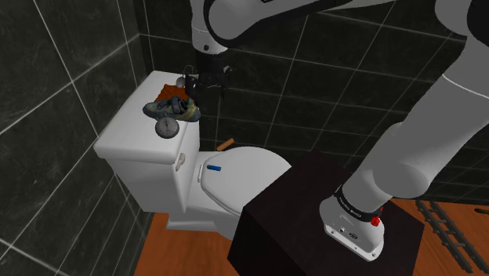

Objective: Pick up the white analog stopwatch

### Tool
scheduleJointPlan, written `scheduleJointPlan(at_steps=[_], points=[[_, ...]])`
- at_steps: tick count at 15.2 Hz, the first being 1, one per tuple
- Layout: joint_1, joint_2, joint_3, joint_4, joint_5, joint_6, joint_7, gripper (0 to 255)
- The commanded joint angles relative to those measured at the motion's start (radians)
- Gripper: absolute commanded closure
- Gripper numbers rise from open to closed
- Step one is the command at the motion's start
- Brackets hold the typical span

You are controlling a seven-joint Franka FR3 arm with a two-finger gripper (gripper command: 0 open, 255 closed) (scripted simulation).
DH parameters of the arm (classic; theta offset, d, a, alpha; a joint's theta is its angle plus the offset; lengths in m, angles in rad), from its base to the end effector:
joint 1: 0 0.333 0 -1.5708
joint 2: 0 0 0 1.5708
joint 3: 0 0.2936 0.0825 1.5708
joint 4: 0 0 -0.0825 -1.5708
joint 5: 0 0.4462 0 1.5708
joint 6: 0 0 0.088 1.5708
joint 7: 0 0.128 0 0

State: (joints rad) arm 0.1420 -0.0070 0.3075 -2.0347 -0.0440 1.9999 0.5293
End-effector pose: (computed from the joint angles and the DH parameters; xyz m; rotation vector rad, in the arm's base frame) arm 0.5434 0.2584 0.3738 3.0900 -0.0942 -0.0080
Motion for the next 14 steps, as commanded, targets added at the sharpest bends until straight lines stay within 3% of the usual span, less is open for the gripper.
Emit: scheduleJointPlan(at_steps=[1, 11, 14], points=[[0.014, 0.084, 0.014, 0.07, -0.023, 0.005, 0.036, 0], [0.132, 0.46, 0.036, 0.457, -0.129, -0.043, 0.17, 0], [0.134, 0.474, 0.032, 0.436, -0.134, -0.009, 0.174, 0]])
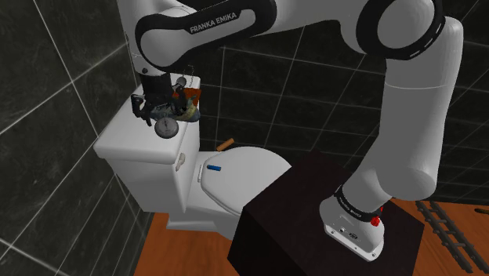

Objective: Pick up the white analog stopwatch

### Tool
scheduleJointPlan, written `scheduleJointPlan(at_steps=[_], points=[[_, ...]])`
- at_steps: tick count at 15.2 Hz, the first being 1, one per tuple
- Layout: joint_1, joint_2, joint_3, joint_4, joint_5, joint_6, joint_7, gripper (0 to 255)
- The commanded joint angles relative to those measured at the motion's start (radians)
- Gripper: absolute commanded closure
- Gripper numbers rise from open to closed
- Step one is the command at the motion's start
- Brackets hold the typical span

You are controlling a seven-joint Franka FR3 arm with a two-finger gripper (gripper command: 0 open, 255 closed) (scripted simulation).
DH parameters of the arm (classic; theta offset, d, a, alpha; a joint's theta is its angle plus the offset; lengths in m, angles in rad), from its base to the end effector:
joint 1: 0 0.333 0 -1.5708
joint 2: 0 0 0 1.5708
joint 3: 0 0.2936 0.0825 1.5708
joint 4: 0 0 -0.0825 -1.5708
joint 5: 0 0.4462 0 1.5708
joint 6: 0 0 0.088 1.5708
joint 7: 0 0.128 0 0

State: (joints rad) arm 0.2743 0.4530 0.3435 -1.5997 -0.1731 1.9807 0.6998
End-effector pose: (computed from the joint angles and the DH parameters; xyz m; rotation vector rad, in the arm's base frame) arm 0.6028 0.3867 0.3091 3.1075 -0.0593 -0.0450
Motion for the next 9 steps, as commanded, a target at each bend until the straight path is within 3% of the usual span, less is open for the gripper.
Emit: scheduleJointPlan(at_steps=[1, 6, 7, 9], points=[[0.001, 0.019, -0.005, -0.006, -0.007, 0.021, 0.005, 0], [0.002, 0.038, -0.008, -0.027, -0.016, 0.06, 0.011, 0], [0.004, 0.035, -0.007, -0.031, -0.016, 0.062, 0.013, 255], [0.009, 0.04, -0.006, -0.028, -0.017, 0.062, 0.019, 255]])
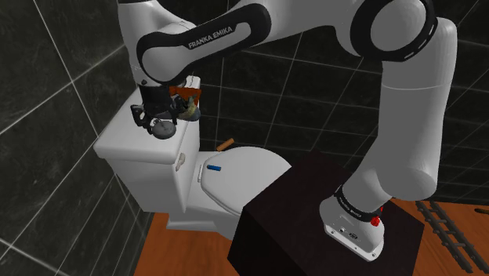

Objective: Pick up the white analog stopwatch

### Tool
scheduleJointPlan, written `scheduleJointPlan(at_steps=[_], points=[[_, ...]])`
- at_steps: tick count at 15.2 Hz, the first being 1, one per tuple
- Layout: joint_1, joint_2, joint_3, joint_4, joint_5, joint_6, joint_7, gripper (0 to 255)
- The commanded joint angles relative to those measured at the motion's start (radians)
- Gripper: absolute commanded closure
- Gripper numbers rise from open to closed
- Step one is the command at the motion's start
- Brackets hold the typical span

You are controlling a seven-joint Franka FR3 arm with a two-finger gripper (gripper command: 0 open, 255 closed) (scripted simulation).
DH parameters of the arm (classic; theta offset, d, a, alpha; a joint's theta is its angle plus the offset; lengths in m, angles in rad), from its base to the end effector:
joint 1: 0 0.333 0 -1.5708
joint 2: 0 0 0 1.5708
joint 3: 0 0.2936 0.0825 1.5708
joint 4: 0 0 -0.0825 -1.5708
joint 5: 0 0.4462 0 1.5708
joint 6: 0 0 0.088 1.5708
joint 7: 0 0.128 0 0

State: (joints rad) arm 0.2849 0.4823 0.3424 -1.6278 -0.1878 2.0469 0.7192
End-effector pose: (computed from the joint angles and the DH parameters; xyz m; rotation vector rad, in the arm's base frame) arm 0.5980 0.3944 0.2801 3.1144 -0.0568 -0.0308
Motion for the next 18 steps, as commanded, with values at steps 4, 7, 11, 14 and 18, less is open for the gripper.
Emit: scheduleJointPlan(at_steps=[4, 7, 11, 14, 18], points=[[-0.006, 0.001, -0.005, -0.025, -0.001, 0.013, -0.001, 255], [-0.009, 0.009, -0.006, 0.001, -0.001, -0.006, -0.009, 255], [-0.011, -0.012, -0.001, 0.025, 0.007, -0.05, -0.015, 255], [-0.012, -0.026, 0.002, 0.046, 0.013, -0.083, -0.019, 255], [-0.012, -0.042, 0.005, 0.077, 0.02, -0.129, -0.024, 255]])
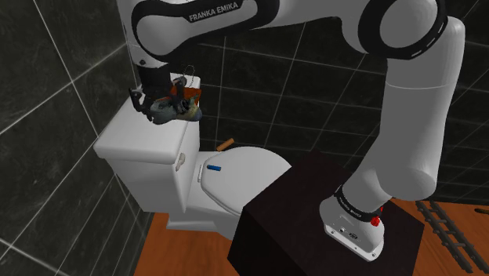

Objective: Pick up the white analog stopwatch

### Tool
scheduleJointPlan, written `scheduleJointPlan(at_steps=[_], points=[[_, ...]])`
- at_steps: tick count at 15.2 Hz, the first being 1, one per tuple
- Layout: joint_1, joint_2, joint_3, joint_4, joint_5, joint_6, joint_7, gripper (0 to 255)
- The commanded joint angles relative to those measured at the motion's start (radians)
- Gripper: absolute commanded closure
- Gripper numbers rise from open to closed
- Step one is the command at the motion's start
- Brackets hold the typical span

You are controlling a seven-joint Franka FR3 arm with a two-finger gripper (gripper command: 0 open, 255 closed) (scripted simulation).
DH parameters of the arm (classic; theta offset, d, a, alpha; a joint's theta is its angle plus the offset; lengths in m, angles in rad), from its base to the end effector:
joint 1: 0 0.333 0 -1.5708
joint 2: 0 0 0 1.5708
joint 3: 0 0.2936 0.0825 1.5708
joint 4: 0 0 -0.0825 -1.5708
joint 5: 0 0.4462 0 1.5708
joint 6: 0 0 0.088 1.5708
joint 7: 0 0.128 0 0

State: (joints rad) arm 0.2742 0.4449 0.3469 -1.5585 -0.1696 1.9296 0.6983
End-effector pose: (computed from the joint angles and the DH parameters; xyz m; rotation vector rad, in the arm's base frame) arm 0.6064 0.3876 0.3320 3.1049 -0.0647 -0.0466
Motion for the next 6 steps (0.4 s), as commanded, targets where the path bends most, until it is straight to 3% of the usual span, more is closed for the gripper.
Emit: scheduleJointPlan(at_steps=[1, 6], points=[[-0.001, -0.008, 0.001, 0.016, 0.004, -0.024, -0.004, 255], [-0.001, -0.018, 0.004, 0.045, 0.008, -0.061, -0.008, 255]])
